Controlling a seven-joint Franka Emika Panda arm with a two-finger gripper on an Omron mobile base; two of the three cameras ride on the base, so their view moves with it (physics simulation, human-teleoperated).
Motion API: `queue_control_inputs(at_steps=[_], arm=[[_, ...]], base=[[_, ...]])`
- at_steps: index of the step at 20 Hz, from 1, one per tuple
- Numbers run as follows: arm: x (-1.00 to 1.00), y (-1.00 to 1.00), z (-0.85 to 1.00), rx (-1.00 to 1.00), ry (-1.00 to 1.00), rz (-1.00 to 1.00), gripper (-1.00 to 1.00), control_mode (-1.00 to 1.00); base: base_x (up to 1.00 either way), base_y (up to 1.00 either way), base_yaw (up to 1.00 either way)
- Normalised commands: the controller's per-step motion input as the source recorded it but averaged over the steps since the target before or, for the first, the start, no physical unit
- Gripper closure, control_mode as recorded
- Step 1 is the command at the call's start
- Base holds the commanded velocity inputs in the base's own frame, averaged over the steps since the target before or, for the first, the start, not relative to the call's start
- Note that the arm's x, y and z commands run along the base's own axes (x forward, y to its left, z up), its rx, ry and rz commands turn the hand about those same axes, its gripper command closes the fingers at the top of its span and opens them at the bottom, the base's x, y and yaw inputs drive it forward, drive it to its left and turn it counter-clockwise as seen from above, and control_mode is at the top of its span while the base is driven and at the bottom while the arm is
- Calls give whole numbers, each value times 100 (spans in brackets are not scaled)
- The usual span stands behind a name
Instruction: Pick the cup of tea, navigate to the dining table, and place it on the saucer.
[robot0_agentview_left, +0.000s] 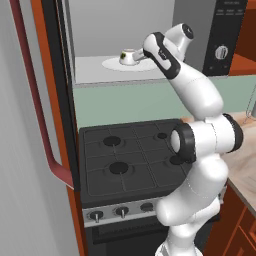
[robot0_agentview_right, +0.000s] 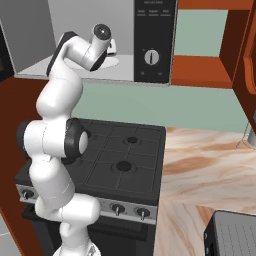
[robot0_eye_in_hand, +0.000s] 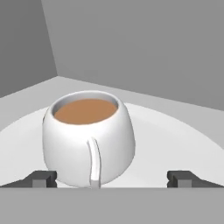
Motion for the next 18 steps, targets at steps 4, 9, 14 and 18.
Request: queue_control_inputs(at_steps=[4, 9, 14, 18], arm=[[0, 13, 0, 0, 0, 0, -100, -100], [0, 11, 0, 0, 0, 1, -100, -100], [0, 6, 0, 0, 0, 2, -100, -100], [10, 0, -2, 0, 0, 0, -100, -100]], base=[[0, 0, 0], [0, 0, 0], [0, 0, 0], [0, 0, 0]])
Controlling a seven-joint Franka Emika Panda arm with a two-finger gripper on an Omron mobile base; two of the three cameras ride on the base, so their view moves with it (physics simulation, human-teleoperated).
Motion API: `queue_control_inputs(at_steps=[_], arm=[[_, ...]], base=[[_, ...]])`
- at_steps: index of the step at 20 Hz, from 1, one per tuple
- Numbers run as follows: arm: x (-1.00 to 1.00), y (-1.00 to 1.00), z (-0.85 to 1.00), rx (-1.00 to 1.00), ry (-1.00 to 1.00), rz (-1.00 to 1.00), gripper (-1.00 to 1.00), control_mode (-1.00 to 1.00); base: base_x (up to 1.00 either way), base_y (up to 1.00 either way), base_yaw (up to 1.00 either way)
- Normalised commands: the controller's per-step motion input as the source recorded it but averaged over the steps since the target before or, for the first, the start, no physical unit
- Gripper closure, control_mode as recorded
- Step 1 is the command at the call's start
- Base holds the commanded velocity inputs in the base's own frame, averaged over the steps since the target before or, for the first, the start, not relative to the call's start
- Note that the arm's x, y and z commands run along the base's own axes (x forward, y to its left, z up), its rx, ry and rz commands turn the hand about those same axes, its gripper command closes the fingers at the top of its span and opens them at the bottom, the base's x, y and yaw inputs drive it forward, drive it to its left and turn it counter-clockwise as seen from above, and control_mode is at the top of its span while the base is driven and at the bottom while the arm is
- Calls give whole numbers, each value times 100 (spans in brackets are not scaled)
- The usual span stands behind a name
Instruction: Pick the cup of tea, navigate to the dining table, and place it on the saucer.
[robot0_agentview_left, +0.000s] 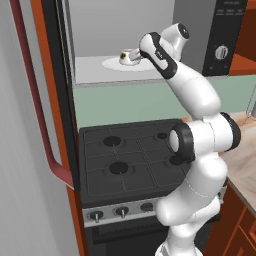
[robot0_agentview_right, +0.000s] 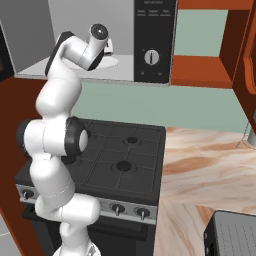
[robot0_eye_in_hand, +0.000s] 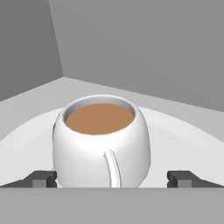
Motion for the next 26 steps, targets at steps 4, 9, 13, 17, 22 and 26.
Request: queue_control_inputs(at_steps=[4, 9, 13, 17, 22, 26], arm=[[11, 0, -1, 0, 0, 0, -100, -100], [5, 0, -1, 0, 0, 0, -100, -100], [0, 0, 0, 0, 0, 0, -100, -100], [0, 0, 0, 0, 0, 0, 100, -100], [0, 0, 0, 0, 0, 0, 100, -100], [0, 0, 0, 0, 0, 0, 100, -100]], base=[[0, 0, 0], [0, 0, 0], [0, 0, 0], [0, 0, 0], [0, 0, 0], [0, 0, 0]])
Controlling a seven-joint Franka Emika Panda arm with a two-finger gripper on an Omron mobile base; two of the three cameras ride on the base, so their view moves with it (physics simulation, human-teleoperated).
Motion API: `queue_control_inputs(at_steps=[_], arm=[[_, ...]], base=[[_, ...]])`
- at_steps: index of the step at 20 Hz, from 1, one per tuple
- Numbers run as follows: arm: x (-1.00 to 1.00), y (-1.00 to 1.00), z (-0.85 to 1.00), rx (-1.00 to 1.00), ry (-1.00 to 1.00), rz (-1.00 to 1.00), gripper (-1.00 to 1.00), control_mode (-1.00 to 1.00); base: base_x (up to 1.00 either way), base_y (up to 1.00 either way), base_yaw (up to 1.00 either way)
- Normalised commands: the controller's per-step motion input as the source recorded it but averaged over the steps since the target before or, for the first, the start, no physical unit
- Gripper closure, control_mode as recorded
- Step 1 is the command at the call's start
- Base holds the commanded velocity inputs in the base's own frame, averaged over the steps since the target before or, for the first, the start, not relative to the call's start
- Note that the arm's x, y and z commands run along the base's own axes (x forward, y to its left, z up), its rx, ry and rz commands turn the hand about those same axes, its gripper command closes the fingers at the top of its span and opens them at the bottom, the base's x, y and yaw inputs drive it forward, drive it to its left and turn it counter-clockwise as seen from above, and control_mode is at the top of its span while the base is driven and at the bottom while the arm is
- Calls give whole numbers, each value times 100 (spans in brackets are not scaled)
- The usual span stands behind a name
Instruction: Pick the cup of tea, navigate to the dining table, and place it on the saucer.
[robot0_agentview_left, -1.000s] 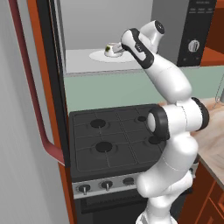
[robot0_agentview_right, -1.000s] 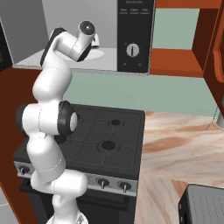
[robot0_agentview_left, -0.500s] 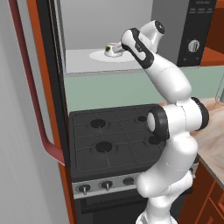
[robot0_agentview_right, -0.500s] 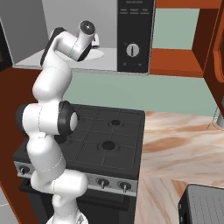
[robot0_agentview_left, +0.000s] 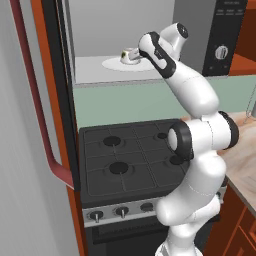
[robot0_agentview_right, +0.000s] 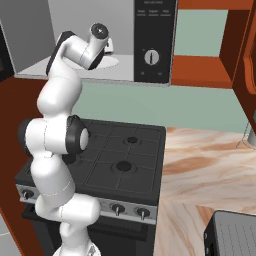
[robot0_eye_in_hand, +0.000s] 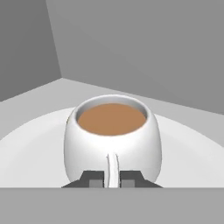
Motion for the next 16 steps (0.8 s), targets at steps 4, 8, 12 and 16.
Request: queue_control_inputs(at_steps=[4, 8, 12, 16], arm=[[0, 0, 0, 0, 0, 0, 100, -100], [-69, -14, 0, 2, 0, -5, 100, -100], [-100, -33, 1, 5, 0, -6, 100, -100], [-100, -30, 1, 3, 0, -4, 100, -100]], base=[[0, 0, 0], [0, 0, 0], [0, 0, 0], [0, 0, 0]])
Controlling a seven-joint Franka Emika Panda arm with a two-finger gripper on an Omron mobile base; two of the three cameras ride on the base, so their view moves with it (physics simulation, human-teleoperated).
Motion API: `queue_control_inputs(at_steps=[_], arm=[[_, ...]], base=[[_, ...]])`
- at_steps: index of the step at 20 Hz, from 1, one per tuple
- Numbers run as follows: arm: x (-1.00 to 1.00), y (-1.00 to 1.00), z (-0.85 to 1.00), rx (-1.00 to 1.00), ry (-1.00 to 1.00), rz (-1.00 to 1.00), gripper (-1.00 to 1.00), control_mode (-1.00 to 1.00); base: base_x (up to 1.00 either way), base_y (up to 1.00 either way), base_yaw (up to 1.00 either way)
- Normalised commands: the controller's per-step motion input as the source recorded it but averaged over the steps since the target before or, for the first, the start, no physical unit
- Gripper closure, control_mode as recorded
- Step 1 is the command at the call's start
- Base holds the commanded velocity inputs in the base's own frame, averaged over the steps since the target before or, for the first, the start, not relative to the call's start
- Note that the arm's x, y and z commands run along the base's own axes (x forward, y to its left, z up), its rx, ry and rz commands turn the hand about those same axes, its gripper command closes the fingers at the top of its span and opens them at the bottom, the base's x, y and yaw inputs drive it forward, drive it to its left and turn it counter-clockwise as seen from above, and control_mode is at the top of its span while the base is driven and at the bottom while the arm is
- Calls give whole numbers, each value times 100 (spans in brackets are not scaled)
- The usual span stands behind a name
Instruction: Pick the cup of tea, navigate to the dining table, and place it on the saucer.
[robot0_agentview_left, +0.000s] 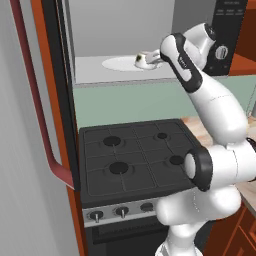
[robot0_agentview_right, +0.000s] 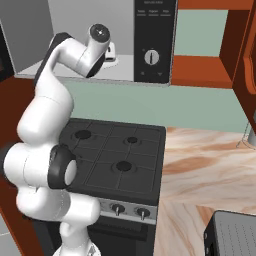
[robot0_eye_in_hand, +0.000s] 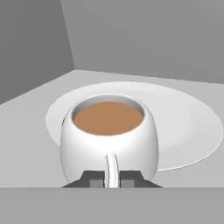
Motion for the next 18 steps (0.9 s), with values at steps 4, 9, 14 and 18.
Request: queue_control_inputs(at_steps=[4, 9, 14, 18], arm=[[-100, -19, 0, 3, -1, -3, 100, -100], [-100, -12, 0, 2, -1, -3, 100, -100], [-100, -10, 0, 0, 0, -4, 100, -100], [-100, -9, 0, 0, -2, -3, 100, -100]], base=[[0, 0, 0], [0, 0, 0], [0, 0, 0], [0, 0, 0]])
